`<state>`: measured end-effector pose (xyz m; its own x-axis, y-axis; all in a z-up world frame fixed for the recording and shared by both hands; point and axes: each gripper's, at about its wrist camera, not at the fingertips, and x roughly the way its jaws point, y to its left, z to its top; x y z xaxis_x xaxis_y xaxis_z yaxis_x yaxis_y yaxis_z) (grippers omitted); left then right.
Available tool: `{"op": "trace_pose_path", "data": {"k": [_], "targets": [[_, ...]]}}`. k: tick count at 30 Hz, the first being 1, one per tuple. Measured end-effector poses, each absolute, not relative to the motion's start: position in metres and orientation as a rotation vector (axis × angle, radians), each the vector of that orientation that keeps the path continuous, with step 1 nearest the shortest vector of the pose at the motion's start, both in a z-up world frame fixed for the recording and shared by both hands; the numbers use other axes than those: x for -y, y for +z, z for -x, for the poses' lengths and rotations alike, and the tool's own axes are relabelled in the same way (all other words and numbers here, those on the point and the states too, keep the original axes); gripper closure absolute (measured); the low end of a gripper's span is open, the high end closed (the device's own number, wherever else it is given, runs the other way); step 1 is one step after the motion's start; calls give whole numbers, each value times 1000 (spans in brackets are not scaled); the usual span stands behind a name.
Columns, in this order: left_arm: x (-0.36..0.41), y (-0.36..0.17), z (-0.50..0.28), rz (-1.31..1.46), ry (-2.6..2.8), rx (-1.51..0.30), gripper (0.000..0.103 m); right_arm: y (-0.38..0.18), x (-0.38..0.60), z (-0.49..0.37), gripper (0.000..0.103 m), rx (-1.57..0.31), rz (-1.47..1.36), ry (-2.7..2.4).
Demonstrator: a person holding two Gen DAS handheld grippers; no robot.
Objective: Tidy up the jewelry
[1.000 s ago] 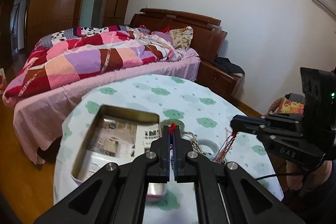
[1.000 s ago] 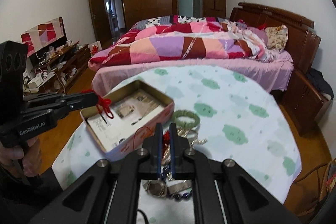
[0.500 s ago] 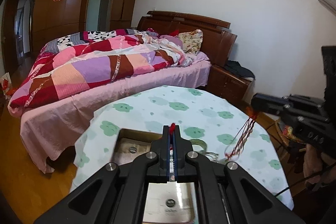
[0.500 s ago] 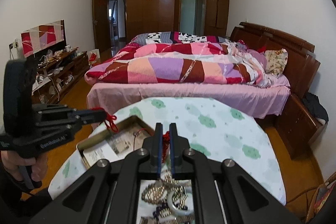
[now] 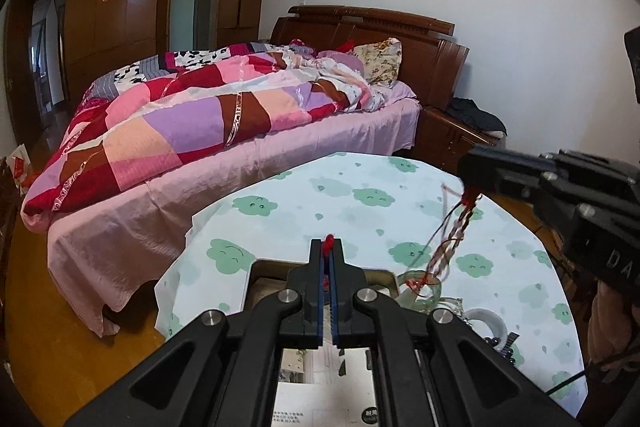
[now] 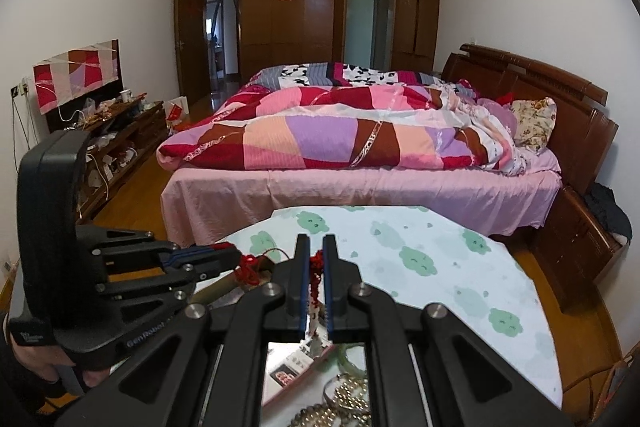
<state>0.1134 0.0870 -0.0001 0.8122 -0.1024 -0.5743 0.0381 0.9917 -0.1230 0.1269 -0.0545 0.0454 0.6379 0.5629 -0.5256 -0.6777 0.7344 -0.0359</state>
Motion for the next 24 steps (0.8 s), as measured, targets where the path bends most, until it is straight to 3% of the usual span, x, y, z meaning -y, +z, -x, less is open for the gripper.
{"op": "trace_pose_path", "data": {"k": [24], "targets": [[-103,-52,-148,159,-39,-772,101,-37,36,-162,94,-714,248,676]]}}
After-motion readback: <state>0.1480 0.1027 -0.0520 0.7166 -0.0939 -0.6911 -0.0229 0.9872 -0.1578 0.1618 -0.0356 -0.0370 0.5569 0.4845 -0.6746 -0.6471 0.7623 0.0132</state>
